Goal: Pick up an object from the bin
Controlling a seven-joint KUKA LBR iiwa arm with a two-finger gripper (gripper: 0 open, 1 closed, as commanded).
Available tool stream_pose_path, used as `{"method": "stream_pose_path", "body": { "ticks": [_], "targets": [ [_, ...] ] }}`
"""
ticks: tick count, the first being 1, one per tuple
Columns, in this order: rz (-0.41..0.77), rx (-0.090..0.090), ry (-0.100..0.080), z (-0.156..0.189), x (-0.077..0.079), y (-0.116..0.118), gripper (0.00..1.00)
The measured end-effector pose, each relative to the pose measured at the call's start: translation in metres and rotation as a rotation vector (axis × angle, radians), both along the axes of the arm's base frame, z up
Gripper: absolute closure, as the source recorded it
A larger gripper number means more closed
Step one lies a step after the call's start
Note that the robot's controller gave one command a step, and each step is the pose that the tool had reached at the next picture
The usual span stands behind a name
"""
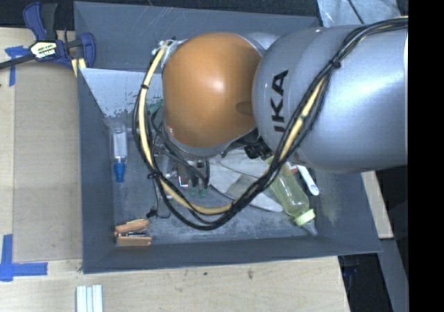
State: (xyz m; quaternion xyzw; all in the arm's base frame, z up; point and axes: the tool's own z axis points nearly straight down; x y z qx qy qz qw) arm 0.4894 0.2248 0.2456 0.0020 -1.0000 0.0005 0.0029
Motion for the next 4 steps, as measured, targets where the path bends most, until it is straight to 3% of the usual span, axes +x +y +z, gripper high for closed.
{"method": "stream_pose_path", "body": {
  "ticks": [1,2,3,4],
  "targets": [
    [-0.004,0.002,-0.008,0.004,0.002,-0.001,0.00],
    [0.006,0.006,-0.015,-0.042,0.027,-0.034,0.00],
    [-0.090,-0.001,-0.005,-0.082,0.045,-0.054,0.00],
    [-0.018,0.002,-0.008,-0.072,0.044,-0.079,0.00]
  ]
}}
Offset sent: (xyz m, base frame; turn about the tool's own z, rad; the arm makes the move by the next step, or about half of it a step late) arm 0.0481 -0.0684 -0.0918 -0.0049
